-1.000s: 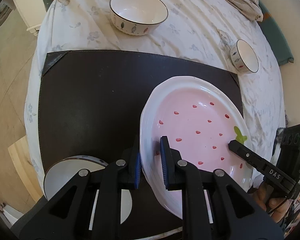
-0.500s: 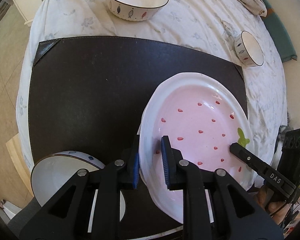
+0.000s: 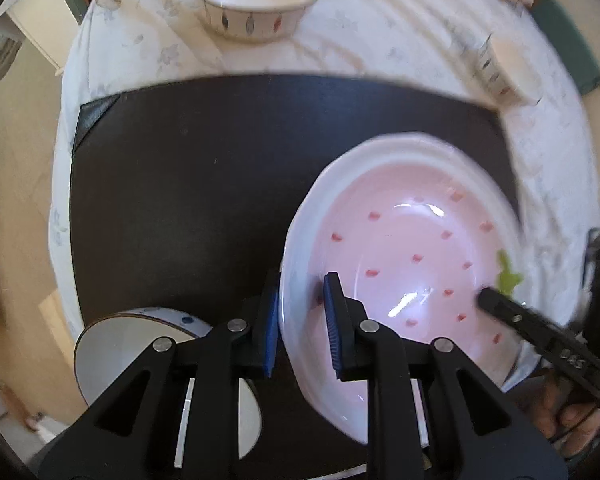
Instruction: Organize plates and bowls
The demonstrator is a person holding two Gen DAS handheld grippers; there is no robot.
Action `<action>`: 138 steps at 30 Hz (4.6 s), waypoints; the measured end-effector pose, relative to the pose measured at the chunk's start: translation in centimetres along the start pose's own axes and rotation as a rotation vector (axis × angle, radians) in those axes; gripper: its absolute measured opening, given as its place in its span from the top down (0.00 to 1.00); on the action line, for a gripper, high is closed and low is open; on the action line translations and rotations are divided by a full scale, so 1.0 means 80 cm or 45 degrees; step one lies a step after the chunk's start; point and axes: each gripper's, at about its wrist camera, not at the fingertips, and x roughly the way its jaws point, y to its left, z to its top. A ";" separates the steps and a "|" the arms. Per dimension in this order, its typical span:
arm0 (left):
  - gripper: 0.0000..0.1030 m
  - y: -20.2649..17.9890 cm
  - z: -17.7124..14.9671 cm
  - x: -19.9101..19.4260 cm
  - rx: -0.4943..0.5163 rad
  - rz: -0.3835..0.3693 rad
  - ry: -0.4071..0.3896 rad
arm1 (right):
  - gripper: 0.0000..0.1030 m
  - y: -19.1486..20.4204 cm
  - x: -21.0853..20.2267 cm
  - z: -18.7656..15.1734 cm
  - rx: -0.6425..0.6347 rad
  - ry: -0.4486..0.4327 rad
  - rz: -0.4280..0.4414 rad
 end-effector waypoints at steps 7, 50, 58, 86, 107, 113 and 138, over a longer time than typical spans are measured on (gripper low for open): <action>0.82 0.004 -0.001 0.009 -0.023 0.006 0.016 | 0.82 -0.001 0.006 -0.002 -0.013 0.005 -0.041; 0.54 -0.030 -0.011 0.002 0.118 0.166 -0.057 | 0.58 0.024 0.010 -0.009 -0.279 -0.062 -0.473; 0.40 -0.033 -0.016 -0.024 0.120 0.216 -0.161 | 0.37 0.042 -0.018 -0.014 -0.341 -0.189 -0.426; 0.11 0.000 -0.041 -0.142 -0.085 0.270 -0.699 | 0.00 0.107 -0.113 -0.040 -0.339 -0.525 -0.295; 0.11 0.050 0.079 -0.173 -0.174 0.263 -0.653 | 0.00 0.179 -0.085 0.059 -0.482 -0.489 -0.288; 0.11 0.076 0.128 -0.156 -0.186 0.261 -0.594 | 0.00 0.188 -0.050 0.111 -0.476 -0.423 -0.285; 0.71 0.118 0.273 0.010 -0.233 0.070 -0.177 | 0.73 0.204 0.177 0.278 -0.279 0.094 -0.100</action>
